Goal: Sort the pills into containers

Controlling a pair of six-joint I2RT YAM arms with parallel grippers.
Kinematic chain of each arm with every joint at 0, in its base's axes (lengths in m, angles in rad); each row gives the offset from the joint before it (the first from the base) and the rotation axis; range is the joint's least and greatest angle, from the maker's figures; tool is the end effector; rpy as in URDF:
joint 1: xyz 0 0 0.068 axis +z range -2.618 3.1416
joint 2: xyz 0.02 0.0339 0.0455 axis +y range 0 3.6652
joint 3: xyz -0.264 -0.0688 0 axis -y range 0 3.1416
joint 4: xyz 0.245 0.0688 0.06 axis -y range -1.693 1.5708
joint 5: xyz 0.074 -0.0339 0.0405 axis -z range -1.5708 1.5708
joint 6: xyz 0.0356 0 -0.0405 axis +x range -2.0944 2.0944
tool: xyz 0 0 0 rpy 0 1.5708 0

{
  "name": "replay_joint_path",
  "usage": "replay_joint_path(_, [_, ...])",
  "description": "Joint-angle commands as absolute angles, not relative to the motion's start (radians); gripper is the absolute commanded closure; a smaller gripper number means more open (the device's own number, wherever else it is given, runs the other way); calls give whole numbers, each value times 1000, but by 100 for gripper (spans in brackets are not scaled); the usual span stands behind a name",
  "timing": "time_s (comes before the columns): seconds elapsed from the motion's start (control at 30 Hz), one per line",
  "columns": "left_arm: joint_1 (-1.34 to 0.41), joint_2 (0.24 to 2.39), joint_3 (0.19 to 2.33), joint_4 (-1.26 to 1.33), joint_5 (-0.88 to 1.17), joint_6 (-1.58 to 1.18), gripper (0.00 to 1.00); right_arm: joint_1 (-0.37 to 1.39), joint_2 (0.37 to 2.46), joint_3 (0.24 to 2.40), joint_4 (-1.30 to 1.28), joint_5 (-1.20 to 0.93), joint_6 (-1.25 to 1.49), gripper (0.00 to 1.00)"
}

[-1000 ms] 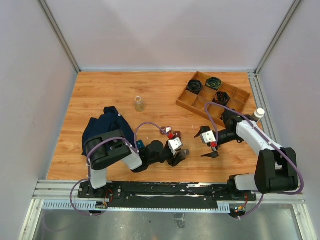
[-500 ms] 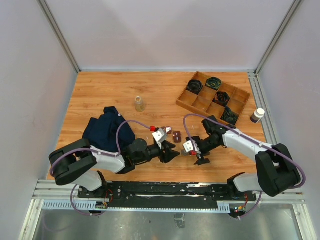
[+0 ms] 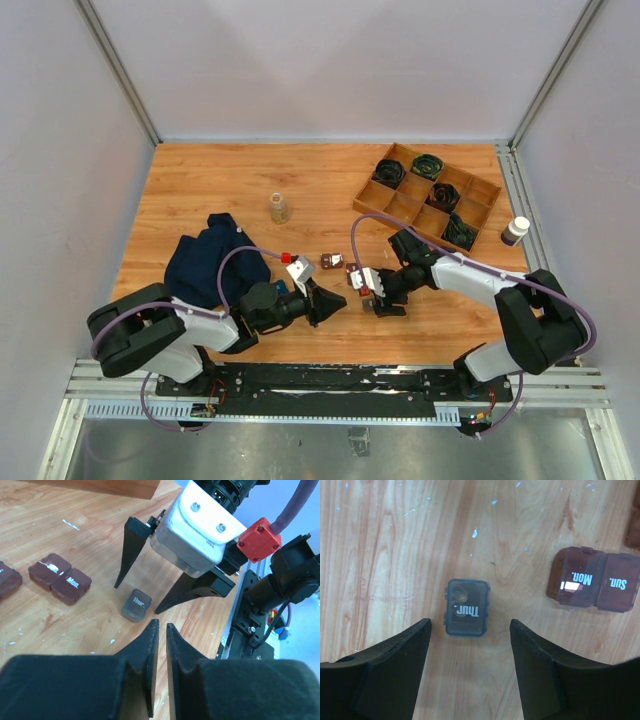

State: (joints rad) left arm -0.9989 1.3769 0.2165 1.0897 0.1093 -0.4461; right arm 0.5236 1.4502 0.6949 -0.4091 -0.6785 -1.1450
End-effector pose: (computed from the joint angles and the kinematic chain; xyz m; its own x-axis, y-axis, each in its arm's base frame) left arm 0.1218 -0.1964 0.1641 -0.4205 -0.1391 -0.8966 0.7907 0.4284 -0.4373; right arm 0.2036 0.1433 0.1579 0.2216 -0.6907 -0.6883 -0.9740 -0.1910 -0.1219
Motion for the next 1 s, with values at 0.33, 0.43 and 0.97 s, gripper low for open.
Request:
replay_joint_path(0.33, [-994, 1713, 260, 1502, 138, -615, 100, 563, 1476, 736, -420, -620, -1101, 45])
replay_joint_path(0.43, [-993, 1760, 283, 1524, 131, -633, 100, 574, 1482, 739, -419, -606, -1099, 46])
replay_joint_path(0.97, [-994, 1913, 337, 1576, 51, -738, 100, 581, 1515, 759, -444, -601, -1097, 68])
